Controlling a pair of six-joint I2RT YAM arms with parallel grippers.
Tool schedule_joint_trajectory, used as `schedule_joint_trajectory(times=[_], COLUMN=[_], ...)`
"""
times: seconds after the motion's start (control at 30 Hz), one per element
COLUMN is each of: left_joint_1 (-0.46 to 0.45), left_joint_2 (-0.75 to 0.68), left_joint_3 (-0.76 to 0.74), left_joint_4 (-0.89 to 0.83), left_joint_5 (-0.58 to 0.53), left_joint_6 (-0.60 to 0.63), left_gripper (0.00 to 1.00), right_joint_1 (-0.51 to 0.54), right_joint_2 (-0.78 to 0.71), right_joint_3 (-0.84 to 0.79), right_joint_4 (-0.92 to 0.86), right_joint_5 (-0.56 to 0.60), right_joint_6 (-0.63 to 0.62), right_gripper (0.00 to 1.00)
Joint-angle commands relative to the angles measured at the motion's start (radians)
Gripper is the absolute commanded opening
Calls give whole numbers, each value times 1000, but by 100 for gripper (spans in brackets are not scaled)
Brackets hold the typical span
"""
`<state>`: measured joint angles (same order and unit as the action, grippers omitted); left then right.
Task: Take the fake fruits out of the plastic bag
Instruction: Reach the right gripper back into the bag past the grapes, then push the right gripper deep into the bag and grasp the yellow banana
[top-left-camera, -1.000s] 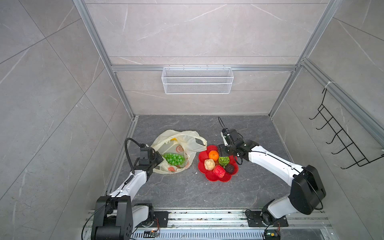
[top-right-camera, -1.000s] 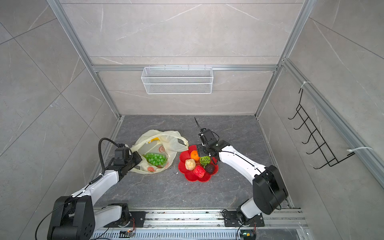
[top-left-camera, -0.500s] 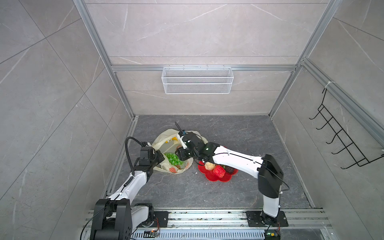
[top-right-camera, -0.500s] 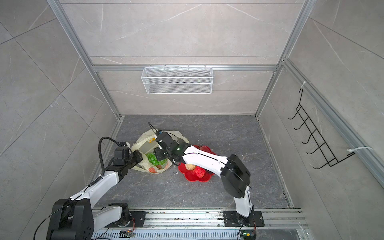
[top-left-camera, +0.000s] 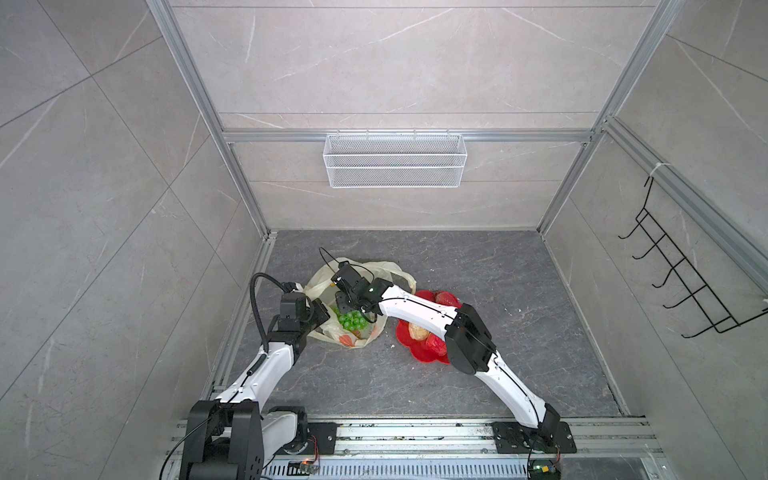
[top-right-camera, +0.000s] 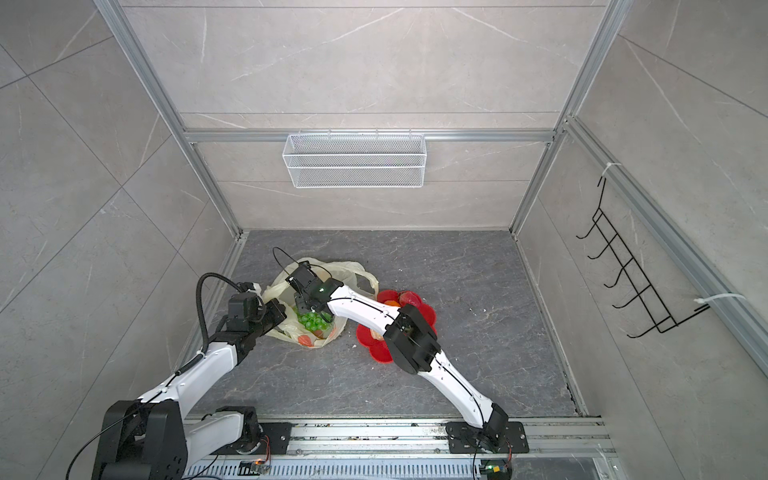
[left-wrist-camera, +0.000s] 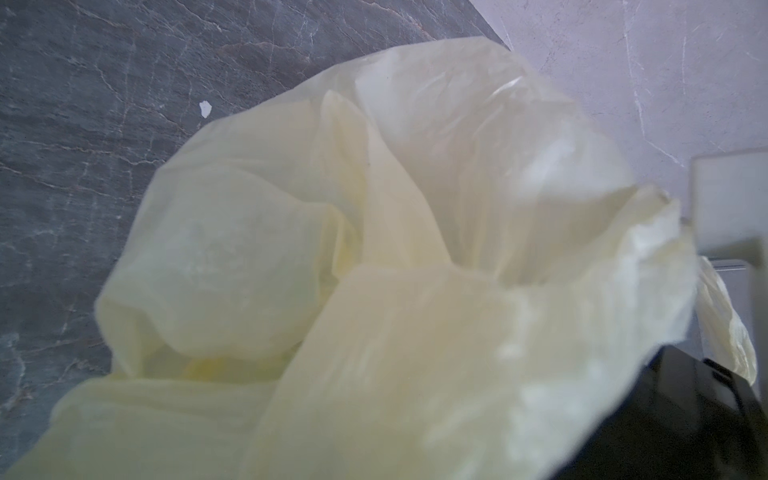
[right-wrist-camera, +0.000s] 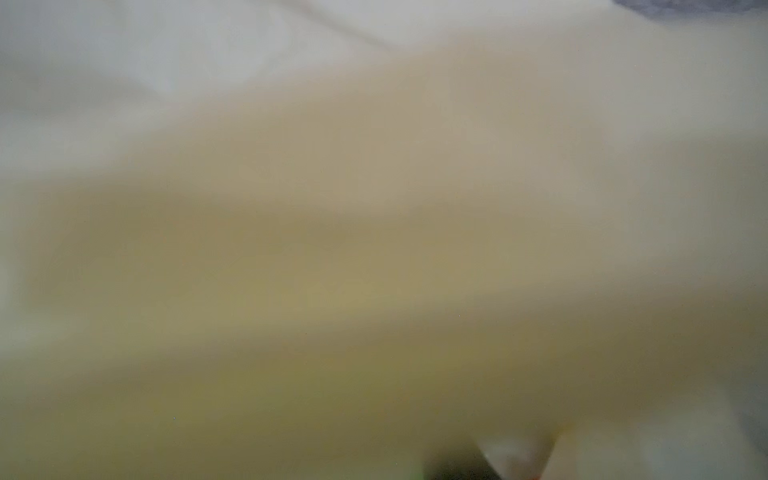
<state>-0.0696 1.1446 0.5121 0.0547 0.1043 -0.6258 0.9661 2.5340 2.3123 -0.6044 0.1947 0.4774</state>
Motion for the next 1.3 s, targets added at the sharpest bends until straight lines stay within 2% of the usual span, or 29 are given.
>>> schedule_joint_trajectory(times=[0.0, 0.2, 0.43, 0.77, 0.87, 0.93, 1.03, 1.17, 1.27], left_joint_1=[-4, -4, -4, -4, -4, -4, -4, -5, -4], left_joint_2=[-2, 7, 9, -4, -5, -4, -6, -12, -13], left_joint_3=[-3, -4, -3, -6, -6, -7, -6, -7, -7], left_joint_4=[45, 46, 46, 40, 38, 39, 37, 36, 35], left_joint_5=[17, 14, 11, 2, 0, 0, -1, -5, -5], left_joint_6=[11, 12, 12, 14, 15, 14, 14, 17, 17], left_gripper=[0, 0, 0, 0, 0, 0, 0, 0, 0], right_joint_1=[-21, -42, -62, -118, -128, -130, -131, -132, -138], right_joint_2=[72, 165, 154, 169, 173, 168, 169, 172, 181], right_joint_3=[119, 311, 259, 237, 237, 228, 224, 225, 225], right_joint_4=[-142, -289, -272, -283, -297, -292, -290, -317, -329], right_joint_5=[81, 172, 241, 232, 229, 226, 236, 286, 283], right_joint_6=[21, 33, -6, -19, -5, 0, 11, 43, 55], right_gripper=[44, 44, 45, 43, 38, 29, 23, 22, 22])
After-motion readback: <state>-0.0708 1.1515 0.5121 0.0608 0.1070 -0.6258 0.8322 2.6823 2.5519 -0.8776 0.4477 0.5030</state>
